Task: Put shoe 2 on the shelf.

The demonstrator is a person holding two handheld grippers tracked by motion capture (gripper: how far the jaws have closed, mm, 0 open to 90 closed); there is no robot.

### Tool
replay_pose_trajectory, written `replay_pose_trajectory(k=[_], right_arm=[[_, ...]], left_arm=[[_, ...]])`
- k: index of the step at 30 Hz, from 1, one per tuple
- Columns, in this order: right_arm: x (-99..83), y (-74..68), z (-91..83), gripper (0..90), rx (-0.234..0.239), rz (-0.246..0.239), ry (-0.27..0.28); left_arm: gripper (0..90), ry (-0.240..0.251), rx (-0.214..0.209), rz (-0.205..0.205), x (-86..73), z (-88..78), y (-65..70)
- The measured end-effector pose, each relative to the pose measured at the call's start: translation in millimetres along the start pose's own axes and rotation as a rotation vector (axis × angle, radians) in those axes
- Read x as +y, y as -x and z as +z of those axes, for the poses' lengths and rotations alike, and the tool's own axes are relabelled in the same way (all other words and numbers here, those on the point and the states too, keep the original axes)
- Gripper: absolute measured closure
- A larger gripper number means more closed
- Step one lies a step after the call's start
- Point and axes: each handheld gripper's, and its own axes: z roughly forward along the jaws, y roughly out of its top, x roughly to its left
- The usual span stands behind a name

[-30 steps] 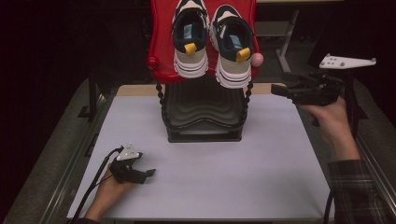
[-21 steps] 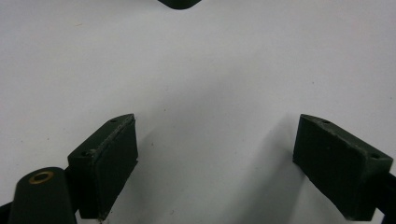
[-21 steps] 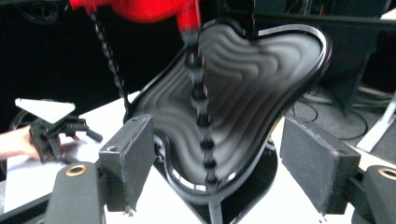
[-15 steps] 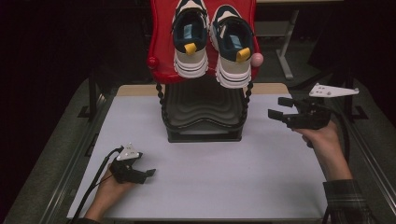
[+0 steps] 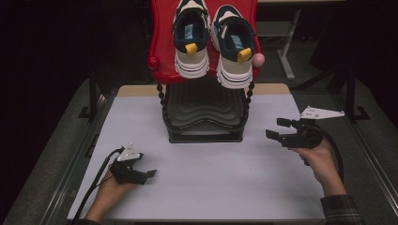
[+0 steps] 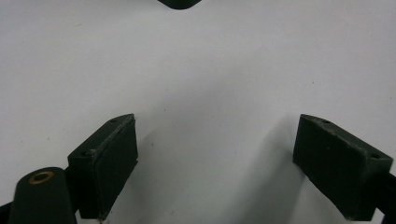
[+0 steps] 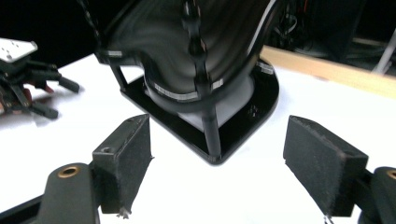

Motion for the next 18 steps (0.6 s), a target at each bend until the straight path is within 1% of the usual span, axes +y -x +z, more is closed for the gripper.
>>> replay_pose_trajectory(k=[2,5,8,9,10,11,13,15,17,18], right_arm=[[-7.6,0.5,1.1,22.2,-0.013,0.003,-0.010],[-19.2,2.0,2.6,21.9,-0.017,0.015,-0.031],[-31.2,2.0,5.1,20.6,-0.036,0.021,-0.075],[-31.2,2.0,5.1,20.6,-0.036,0.021,-0.075],[-35.4,1.7,5.9,20.4,-0.043,0.015,-0.088],[-43.3,1.4,8.5,18.4,-0.056,0.016,-0.127],[-48.4,1.1,9.1,18.5,-0.060,0.012,-0.139],[-52.9,1.4,9.1,17.7,-0.062,0.020,-0.145],[-54.7,1.3,9.1,16.5,-0.066,0.024,-0.155],[-56.0,1.2,9.7,14.5,-0.075,0.026,-0.169]], left_arm=[[12.9,-0.002,-0.001,0.002,0.0,-0.1,-0.1],[13.0,-0.001,-0.001,0.002,0.0,-0.1,-0.1],[13.0,-0.002,-0.001,0.002,0.0,-0.1,-0.1],[13.0,-0.002,-0.001,0.002,0.0,-0.1,-0.1],[13.0,-0.001,-0.001,0.001,0.0,-0.1,0.0],[13.0,-0.002,-0.001,0.002,0.0,-0.1,0.0],[13.0,-0.002,-0.001,0.002,0.0,-0.1,-0.1],[13.0,-0.002,-0.001,0.002,0.1,-0.2,-0.1],[13.0,-0.002,-0.001,0.001,0.1,-0.1,-0.1],[13.0,-0.002,-0.001,0.001,0.1,-0.1,-0.1]])
